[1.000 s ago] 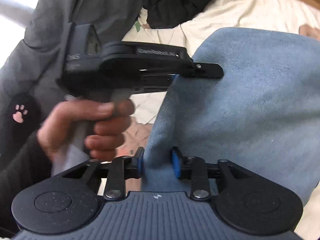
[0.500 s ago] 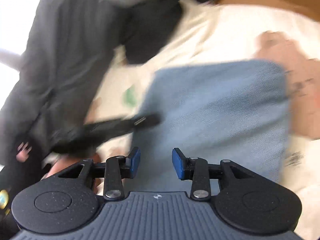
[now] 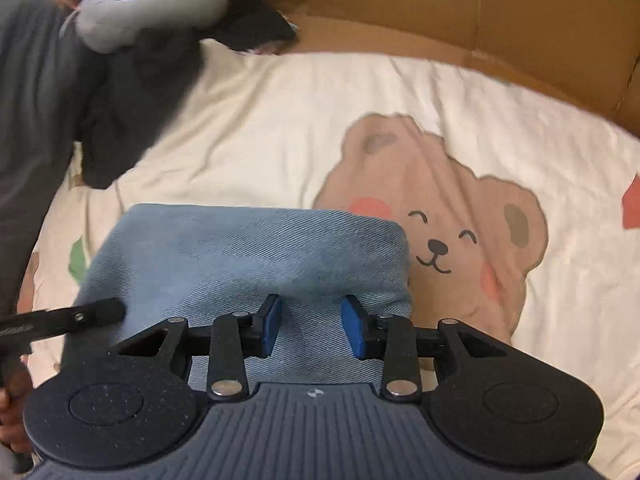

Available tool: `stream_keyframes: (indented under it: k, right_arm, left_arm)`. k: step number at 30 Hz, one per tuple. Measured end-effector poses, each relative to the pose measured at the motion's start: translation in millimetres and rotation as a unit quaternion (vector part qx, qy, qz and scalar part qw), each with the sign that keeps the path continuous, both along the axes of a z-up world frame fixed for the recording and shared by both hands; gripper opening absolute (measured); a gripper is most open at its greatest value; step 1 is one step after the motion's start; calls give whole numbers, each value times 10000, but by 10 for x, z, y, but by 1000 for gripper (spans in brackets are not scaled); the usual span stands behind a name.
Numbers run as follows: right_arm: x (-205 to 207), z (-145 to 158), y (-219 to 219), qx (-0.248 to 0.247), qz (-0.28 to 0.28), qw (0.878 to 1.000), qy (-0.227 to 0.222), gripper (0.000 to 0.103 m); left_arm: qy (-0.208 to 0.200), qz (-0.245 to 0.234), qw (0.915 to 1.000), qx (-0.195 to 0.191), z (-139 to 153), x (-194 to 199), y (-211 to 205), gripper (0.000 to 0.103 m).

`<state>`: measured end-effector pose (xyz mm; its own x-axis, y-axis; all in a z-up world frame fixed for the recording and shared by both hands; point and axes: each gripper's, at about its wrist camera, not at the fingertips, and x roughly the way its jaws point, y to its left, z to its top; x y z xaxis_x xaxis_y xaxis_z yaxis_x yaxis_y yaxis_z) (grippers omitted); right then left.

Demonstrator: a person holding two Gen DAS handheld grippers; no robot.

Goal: Fold clothes

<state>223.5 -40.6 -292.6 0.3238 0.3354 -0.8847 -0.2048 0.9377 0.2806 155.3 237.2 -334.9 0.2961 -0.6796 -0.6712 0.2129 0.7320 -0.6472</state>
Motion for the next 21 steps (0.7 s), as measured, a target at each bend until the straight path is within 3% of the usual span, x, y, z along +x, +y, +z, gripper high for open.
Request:
stream_keyframes:
  k: [8,11,14,21]
  right_arm:
    - [144,-62,-85,31,-283,9995,-131,35]
    - [142,-4,-77,-46,-288,9993,-249,35]
    - [99,72,-47,-206,-159,9989,-395,35]
    - [161,175,-107,-264,-189,9980,-541,35]
  left_arm:
    - [-106,-5,9998,160,75,28,-56,10]
    - [-282,80,9984,477,227,13,-33,16]
    - [-589,269,9947,794,481,-10,31,14]
    - [-876,131,9922,881,795,71,-120,13]
